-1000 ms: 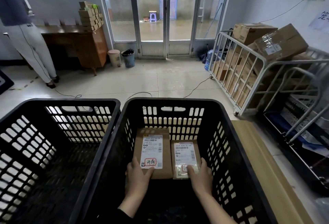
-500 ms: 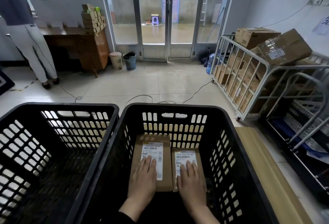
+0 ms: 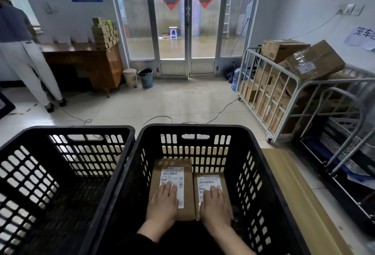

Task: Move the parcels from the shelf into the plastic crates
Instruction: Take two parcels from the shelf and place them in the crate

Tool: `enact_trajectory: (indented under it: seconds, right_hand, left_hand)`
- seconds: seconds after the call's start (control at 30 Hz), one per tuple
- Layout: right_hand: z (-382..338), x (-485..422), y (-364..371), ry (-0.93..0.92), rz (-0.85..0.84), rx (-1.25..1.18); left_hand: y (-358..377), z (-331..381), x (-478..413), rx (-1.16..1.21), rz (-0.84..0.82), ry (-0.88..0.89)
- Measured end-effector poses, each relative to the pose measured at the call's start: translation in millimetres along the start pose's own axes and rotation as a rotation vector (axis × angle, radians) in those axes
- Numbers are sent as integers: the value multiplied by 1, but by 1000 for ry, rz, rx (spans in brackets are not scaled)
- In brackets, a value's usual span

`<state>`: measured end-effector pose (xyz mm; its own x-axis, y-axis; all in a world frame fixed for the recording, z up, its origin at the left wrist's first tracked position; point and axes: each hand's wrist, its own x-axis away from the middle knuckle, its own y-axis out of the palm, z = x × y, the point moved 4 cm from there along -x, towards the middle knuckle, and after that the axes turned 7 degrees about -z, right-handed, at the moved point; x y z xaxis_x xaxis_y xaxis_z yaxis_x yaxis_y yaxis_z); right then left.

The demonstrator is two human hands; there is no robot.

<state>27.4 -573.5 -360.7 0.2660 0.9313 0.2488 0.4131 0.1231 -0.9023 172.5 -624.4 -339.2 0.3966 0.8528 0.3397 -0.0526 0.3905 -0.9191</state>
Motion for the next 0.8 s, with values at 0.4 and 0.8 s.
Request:
enact_trajectory:
  seconds: [0.4,0.8]
  right_hand:
    - [-34,48,-103,-107,174,61]
    - [-49,170,-157,50,338,106]
  left_hand:
    - [-81,43,56,-51,177,156]
    - [-143,49,152,-25,311,429]
